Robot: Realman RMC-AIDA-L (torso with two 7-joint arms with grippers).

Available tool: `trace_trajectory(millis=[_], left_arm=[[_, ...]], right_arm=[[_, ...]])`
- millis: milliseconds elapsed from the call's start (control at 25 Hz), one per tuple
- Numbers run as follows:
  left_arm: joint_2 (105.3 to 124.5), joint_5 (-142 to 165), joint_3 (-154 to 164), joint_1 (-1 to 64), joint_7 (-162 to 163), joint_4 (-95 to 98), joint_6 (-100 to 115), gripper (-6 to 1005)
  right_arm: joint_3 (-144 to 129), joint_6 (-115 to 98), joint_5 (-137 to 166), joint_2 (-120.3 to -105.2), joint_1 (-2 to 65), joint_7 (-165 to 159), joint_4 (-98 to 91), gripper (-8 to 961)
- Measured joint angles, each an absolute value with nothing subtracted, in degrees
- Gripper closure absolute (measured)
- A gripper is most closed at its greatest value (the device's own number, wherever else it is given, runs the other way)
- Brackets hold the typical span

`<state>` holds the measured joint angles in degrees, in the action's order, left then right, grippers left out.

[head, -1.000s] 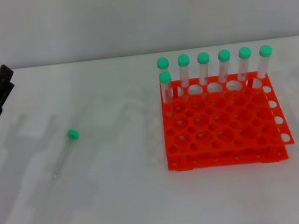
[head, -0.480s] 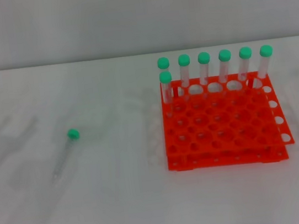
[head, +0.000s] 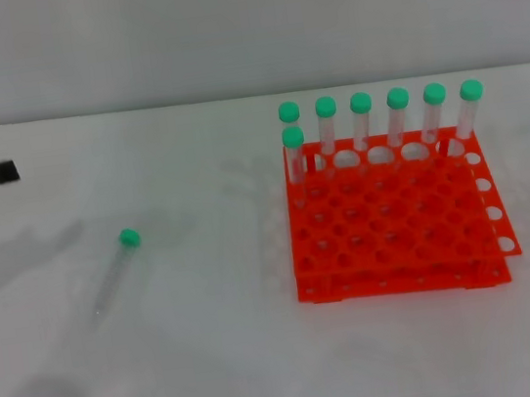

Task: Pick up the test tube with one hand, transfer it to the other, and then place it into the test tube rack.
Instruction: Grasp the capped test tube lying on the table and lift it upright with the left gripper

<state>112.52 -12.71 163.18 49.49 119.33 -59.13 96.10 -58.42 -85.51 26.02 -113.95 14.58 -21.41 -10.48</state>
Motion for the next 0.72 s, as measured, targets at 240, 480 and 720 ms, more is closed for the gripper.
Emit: trace_trajectory(millis=[240,480,720], left_arm=[[110.87,10.9,163.2,58.6,123.7,-58.7,95.8,110],[111.97,19.3,163.2,63.1,124.0,-56.2,93.7,110],[111.92,26.6,163.3,65.0,127.3,-43.8,85.1,110]], right_arm=[[-57.2,-84.7,26.0,-113.77,14.9,-20.2,-10.5,301],[-57.2,-83.7,26.1,-113.77,15.7,-19.6,-10.5,301],[-57.2,-83.5,26.1,-113.8,15.8,-19.1,-10.5,301]])
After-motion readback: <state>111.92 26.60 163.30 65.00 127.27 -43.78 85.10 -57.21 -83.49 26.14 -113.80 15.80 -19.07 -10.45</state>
